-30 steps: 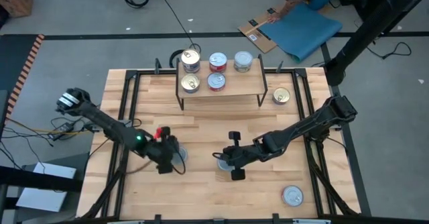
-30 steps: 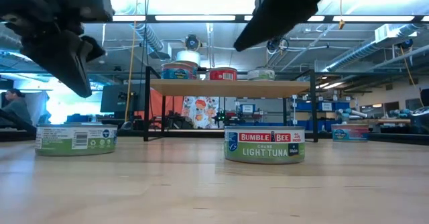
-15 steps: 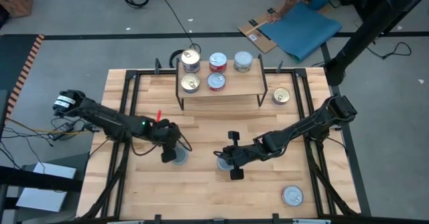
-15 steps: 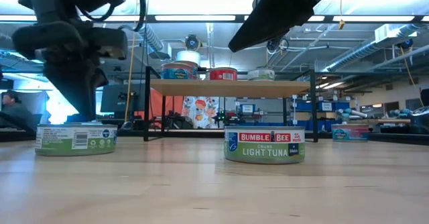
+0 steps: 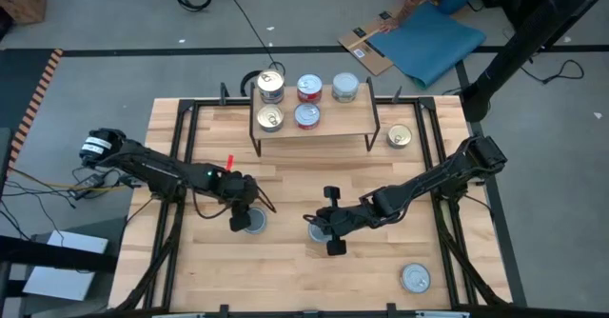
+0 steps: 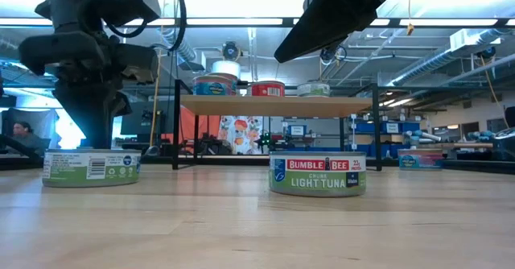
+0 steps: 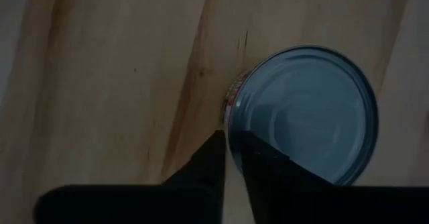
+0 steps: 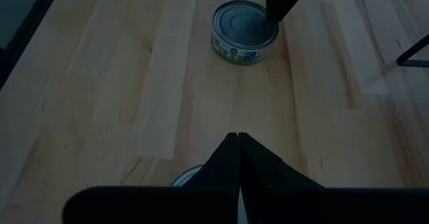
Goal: Stack canned seafood by type on shelf
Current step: Put the green tuna can on the shelf
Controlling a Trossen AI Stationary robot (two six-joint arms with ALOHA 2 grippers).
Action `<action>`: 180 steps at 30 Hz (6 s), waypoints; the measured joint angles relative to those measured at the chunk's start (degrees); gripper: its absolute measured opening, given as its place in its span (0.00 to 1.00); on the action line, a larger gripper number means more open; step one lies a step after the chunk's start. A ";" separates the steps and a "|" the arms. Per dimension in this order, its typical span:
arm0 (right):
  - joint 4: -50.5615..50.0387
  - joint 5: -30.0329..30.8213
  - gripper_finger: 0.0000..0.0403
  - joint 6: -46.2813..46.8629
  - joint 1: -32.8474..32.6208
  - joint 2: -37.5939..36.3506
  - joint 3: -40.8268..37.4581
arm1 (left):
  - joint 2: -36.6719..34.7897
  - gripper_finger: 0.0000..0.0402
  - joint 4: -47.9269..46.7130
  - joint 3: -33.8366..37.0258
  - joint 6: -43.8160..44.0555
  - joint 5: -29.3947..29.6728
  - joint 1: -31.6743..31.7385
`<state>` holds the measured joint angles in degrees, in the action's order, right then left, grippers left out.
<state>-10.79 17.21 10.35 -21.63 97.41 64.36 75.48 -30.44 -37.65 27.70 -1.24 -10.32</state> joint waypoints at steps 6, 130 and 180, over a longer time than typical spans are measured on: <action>0.00 0.00 0.03 -0.02 0.00 0.00 0.00 | 0.02 0.01 -0.19 0.00 1.05 -3.99 2.44; 13.82 -11.82 0.06 -20.39 10.15 26.08 13.49 | 0.04 0.00 56.69 22.66 -24.62 7.96 5.26; -3.02 6.53 0.34 -6.69 15.33 19.56 21.11 | 4.02 0.00 56.97 22.62 -19.74 24.99 3.01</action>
<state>-13.81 23.74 3.66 -6.30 116.97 85.47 79.50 26.52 -15.03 7.96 23.76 -7.31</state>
